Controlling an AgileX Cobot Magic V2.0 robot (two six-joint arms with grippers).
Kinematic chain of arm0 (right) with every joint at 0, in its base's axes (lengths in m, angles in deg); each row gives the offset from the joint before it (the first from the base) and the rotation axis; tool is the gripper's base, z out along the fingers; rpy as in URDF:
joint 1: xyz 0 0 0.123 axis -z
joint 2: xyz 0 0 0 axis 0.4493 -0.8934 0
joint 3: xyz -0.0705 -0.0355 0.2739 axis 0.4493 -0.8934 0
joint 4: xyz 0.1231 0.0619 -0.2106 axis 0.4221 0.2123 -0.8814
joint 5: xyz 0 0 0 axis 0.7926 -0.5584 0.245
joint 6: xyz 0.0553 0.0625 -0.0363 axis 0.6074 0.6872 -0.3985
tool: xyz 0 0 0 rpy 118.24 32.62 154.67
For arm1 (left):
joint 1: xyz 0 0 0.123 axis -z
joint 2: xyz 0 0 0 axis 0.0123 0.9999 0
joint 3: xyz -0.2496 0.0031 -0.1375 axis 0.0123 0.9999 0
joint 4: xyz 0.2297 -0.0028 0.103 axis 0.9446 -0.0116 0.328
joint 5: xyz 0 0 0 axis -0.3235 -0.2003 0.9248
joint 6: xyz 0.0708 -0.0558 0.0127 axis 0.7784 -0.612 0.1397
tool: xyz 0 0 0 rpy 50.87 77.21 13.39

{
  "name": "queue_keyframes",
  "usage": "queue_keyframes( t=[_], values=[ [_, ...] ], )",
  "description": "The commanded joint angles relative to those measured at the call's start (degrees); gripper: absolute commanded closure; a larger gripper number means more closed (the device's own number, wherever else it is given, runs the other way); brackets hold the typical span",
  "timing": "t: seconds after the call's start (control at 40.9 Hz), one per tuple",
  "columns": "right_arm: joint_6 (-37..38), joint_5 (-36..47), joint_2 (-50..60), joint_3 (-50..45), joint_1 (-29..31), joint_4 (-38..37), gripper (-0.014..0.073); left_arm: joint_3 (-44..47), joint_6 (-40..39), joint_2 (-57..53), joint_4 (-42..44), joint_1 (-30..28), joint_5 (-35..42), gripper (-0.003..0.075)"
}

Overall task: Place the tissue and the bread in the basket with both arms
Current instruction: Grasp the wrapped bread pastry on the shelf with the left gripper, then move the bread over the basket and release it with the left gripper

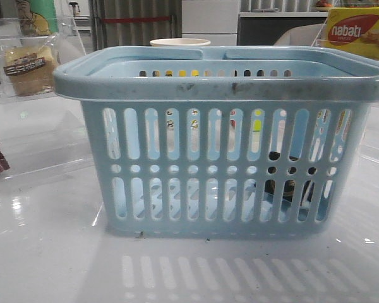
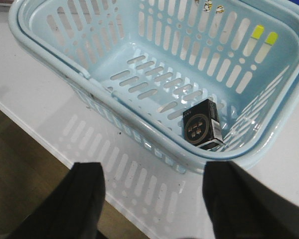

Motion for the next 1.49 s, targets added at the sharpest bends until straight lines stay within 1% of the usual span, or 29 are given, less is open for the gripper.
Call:
queue_keyframes(
  t=[0.0, 0.171, 0.294, 0.465, 0.563, 0.636, 0.709, 0.93, 1.028, 1.15, 1.174, 1.394, 1.468],
  values=[
    [-0.77, 3.46, 0.54, 1.64, 0.05, 0.25, 0.0074, -6.77, -0.58, 3.38, -2.17, 0.00, 3.89, 0.0115],
    [-0.77, 3.46, 0.54, 1.64, 0.05, 0.25, 0.0074, -14.00, -0.69, 10.38, -2.45, -0.38, 3.89, 0.0115],
    [-0.77, 3.46, 0.54, 1.64, 0.05, 0.25, 0.0074, -17.86, -0.69, 14.51, -2.45, -1.72, 4.17, 0.0115],
    [-0.77, 3.46, 0.54, 1.64, 0.05, 0.25, 0.0074, -21.29, -0.69, 19.62, -2.45, -2.19, 5.01, 0.0115],
    [-0.77, 3.46, 0.54, 1.64, 0.05, 0.25, 0.0074, -22.34, -0.69, 21.70, -4.80, -2.19, 6.13, 0.0116],
    [-0.77, 3.46, 0.54, 1.64, 0.05, 0.25, 0.0074, -22.34, -0.58, 22.71, -4.92, -2.19, 7.38, 0.0132],
    [-0.77, 3.46, 0.54, 1.64, 0.05, 0.25, 0.0074, -22.34, -0.58, 23.37, -4.92, -2.19, 7.76, 0.0186],
    [-0.77, 3.46, 0.54, 1.64, 0.05, 0.25, 0.0074, -22.34, -0.58, 23.26, -4.82, -2.19, 8.39, 0.0443],
    [-0.77, 3.46, 0.54, 1.64, 0.05, 0.25, 0.0074, -22.34, -0.58, 22.77, -4.82, -2.19, 8.50, 0.0534],
    [-0.77, 3.46, 0.54, 1.64, 0.05, 0.25, 0.0074, -22.34, -0.58, 21.06, -4.82, -2.19, 7.94, 0.0621],
    [-0.77, 3.46, 0.54, 1.64, 0.05, 0.25, 0.0074, -22.34, -0.58, 20.61, -4.92, -2.19, 7.78, 0.0631],
    [-0.77, 3.46, 0.54, 1.64, 0.05, 0.25, 0.0074, -22.34, -0.58, 12.34, -5.78, -1.98, 4.84, 0.0628],
    [-0.77, 3.46, 0.54, 1.64, 0.05, 0.25, 0.0074, -22.34, 0.08, 9.01, -5.87, -0.78, 3.72, 0.0628]
  ],
)
